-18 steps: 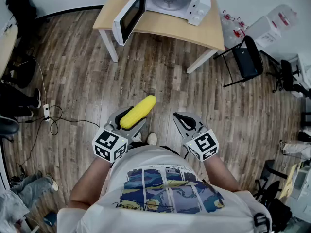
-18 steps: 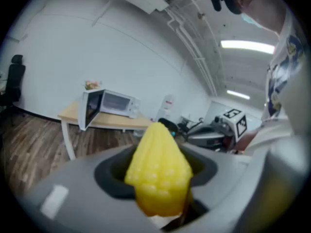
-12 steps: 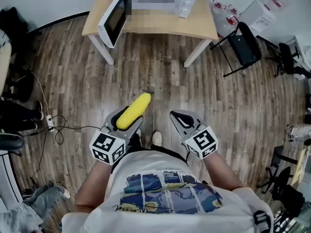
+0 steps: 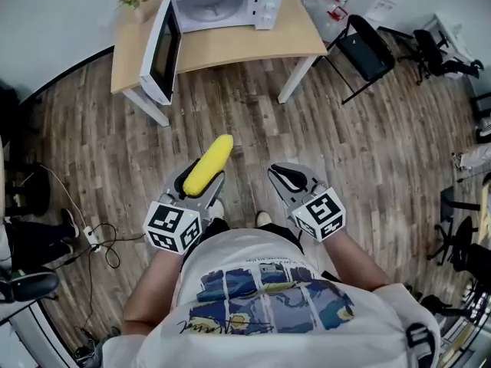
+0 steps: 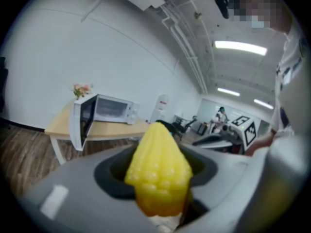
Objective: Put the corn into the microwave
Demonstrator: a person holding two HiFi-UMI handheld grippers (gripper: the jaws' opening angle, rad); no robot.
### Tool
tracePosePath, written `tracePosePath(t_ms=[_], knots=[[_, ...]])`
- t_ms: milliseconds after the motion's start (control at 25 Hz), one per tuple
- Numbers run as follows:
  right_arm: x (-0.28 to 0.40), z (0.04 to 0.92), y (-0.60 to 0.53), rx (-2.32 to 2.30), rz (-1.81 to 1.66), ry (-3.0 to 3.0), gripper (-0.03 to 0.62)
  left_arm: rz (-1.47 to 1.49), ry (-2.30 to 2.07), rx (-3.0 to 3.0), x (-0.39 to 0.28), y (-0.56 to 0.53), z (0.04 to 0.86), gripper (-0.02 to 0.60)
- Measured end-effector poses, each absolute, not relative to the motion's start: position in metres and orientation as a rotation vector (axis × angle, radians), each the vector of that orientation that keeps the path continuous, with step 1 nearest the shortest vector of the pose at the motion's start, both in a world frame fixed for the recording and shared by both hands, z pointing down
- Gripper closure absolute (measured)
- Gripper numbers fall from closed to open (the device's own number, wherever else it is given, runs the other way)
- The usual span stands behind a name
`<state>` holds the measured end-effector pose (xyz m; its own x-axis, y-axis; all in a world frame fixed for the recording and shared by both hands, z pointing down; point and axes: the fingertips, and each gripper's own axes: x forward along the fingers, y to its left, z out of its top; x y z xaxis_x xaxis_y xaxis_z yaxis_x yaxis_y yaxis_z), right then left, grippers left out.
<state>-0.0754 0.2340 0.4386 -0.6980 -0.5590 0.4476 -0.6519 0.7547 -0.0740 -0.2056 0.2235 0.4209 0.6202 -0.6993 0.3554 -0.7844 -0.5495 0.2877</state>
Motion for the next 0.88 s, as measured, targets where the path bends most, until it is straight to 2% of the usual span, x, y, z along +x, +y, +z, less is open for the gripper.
tracePosePath(t_ms=[120, 400, 880], knots=[[-0.101, 0.434, 0.219, 0.978, 0.328, -2.533, 0.508, 0.305, -1.15, 2.478, -0.224, 0.198, 0.421, 0.327], [-0.11, 0.432, 0.203, 1.096, 0.373, -2.451, 0.519, 0.278, -1.106, 2.492, -0.236, 0.14, 0.439, 0.327], [-0.008, 0.44, 0.1, 1.109, 0.417, -2.474, 0.545, 0.31, -1.308, 2.417, -0.18, 0.011, 0.46, 0.327]])
